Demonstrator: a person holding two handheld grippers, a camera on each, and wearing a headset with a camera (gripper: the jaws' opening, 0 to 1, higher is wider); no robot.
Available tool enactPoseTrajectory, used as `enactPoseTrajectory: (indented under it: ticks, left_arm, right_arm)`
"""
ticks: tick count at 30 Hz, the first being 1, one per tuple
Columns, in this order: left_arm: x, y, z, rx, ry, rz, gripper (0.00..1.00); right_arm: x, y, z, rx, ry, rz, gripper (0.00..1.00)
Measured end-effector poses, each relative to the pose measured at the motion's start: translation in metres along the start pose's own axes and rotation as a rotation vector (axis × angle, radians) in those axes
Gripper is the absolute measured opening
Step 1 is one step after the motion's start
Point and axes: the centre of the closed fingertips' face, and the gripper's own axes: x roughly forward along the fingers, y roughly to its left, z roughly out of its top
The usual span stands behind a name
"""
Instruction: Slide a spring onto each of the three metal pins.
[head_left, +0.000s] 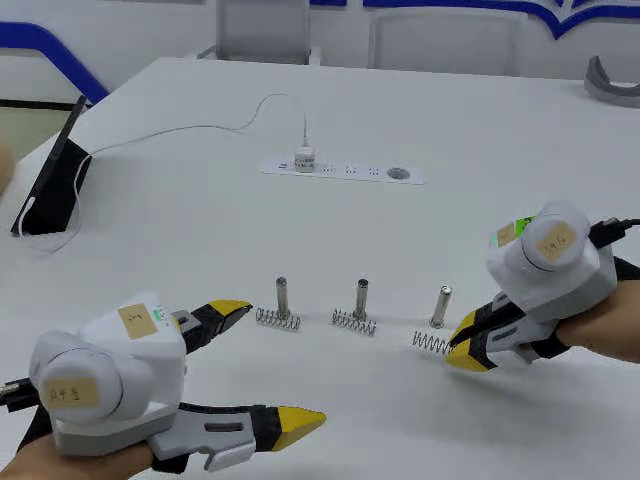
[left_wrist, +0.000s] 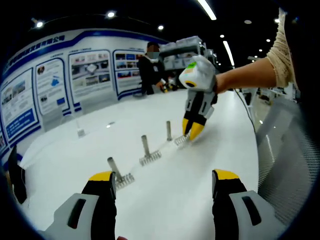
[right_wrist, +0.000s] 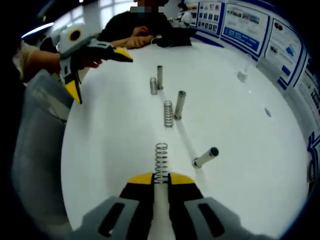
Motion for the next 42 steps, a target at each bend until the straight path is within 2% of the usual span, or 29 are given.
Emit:
enactPoseTrajectory:
  ticks: [12,23,31,42]
  left_arm:
    - [0.023,-0.014,0.004,0.030,0.010,-0.092,0.66]
    - [0.035,-0.027,0.009,0.064,0.011,-0.162,0.50]
    - [0.043,-0.041,0.015,0.102,0.002,-0.210,0.40]
    - [0.048,-0.049,0.014,0.145,0.000,-0.239,0.29]
  right_arm:
    - [-0.005,0.026,0.024,-0.080,-0.010,0.060,0.12]
    - [-0.006,0.045,0.042,-0.166,-0.012,0.108,0.12]
    - [-0.005,0.056,0.051,-0.226,-0.004,0.137,0.12]
    - [-0.004,0.066,0.057,-0.277,0.005,0.162,0.12]
